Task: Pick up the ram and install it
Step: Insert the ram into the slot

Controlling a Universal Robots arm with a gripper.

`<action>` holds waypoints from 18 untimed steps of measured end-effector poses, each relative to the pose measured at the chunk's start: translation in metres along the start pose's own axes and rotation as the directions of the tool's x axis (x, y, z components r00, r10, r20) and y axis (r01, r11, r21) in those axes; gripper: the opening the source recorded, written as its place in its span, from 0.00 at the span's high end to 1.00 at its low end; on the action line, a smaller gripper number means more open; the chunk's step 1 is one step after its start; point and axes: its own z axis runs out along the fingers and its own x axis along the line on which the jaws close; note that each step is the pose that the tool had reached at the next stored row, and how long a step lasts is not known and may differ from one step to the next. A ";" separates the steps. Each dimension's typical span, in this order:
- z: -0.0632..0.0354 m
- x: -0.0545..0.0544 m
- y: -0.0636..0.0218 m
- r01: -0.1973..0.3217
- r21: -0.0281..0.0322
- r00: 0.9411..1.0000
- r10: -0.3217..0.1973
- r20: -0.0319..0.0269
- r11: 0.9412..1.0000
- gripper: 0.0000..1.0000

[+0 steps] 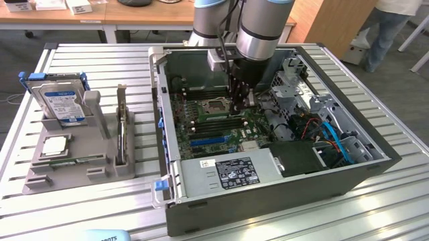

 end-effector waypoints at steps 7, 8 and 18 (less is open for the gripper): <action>0.0038 0.000 0.0000 0.000 0.001 1.000 0.000 0.000 1.000 0.88; 0.0043 0.000 0.0000 0.000 0.001 1.000 0.000 0.000 1.000 0.88; 0.0081 0.000 -0.0001 0.000 0.001 1.000 0.000 0.000 1.000 0.88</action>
